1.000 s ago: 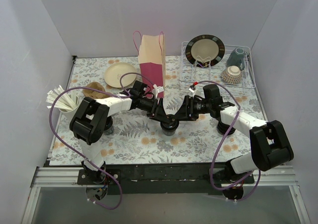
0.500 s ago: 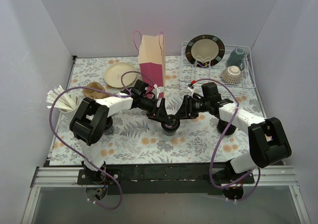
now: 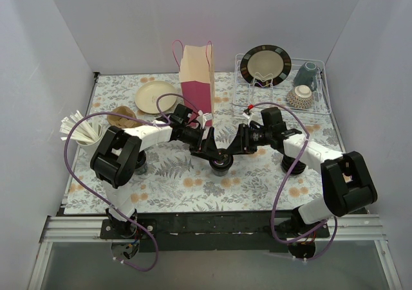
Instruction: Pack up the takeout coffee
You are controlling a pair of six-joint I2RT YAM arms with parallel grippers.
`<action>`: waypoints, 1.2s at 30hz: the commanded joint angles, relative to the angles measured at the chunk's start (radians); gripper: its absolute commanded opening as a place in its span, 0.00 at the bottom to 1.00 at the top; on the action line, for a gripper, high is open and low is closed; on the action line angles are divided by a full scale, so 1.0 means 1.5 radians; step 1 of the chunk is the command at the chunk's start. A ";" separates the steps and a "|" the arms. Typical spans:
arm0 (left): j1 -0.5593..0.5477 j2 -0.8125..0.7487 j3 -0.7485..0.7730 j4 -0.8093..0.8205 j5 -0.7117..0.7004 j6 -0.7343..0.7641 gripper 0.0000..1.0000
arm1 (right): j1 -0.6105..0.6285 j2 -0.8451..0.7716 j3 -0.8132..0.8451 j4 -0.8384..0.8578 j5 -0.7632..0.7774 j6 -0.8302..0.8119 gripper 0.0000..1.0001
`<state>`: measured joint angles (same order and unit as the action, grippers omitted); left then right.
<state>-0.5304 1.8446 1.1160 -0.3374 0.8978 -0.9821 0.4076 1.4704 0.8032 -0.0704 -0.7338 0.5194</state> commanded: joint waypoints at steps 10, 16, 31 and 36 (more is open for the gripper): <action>-0.008 -0.014 -0.052 -0.009 -0.136 -0.028 0.76 | 0.013 -0.087 -0.089 0.033 0.087 0.075 0.29; -0.006 -0.033 -0.068 0.022 -0.125 -0.069 0.79 | 0.019 -0.124 -0.106 0.036 0.131 0.102 0.27; -0.006 -0.072 -0.113 0.105 -0.054 -0.148 0.91 | 0.023 -0.162 -0.156 0.085 0.174 0.165 0.26; -0.005 -0.082 -0.126 0.128 -0.046 -0.173 0.98 | 0.025 -0.172 -0.169 0.097 0.192 0.188 0.25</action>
<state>-0.5404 1.7714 0.9607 -0.1421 0.8688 -1.2343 0.4412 1.2251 0.5770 0.0761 -0.5114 0.7712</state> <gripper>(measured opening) 0.977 0.419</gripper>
